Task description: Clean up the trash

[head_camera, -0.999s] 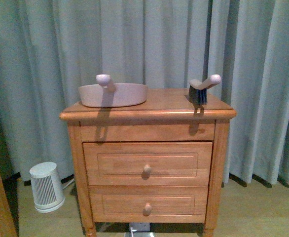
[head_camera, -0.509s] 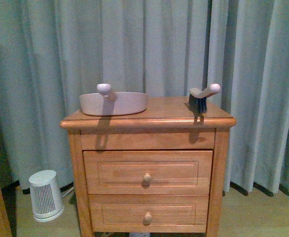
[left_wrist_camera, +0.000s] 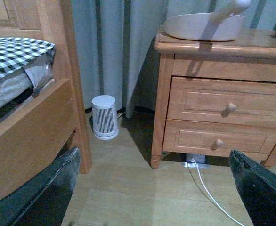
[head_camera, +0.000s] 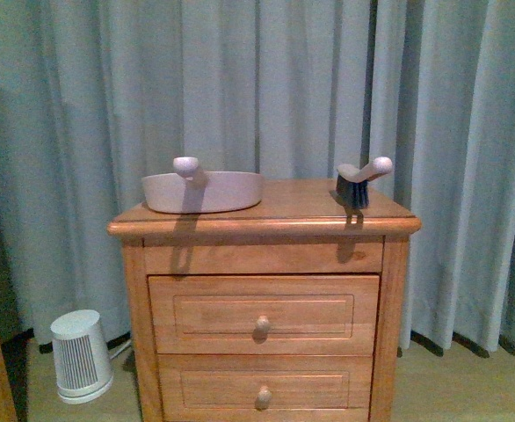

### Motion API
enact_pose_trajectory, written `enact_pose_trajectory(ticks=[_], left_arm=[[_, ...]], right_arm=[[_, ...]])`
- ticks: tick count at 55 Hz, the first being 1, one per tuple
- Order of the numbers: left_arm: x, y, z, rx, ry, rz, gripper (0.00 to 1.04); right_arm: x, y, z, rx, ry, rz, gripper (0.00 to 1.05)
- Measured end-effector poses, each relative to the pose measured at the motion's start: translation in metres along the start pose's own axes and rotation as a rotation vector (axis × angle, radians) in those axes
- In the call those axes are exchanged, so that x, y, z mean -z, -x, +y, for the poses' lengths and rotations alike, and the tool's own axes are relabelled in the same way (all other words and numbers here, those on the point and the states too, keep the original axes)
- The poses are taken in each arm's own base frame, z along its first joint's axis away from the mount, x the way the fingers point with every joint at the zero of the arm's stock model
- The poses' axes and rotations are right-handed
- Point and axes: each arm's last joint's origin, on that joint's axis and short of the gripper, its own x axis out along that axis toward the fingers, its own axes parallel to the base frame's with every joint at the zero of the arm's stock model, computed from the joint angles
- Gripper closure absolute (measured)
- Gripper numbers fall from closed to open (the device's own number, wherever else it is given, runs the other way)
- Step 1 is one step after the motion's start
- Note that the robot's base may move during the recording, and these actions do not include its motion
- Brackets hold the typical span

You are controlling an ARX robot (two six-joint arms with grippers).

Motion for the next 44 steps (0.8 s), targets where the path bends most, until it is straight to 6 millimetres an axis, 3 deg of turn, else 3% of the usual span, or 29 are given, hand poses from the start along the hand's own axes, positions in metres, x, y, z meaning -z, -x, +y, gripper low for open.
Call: enact_pose_trajectory(ticks=[44], left_arm=[[0.0000, 0.0000, 0.0000, 0.000, 0.000, 0.000, 0.08]], right_arm=[[0.0000, 0.0000, 0.0000, 0.000, 0.000, 0.000, 0.07]])
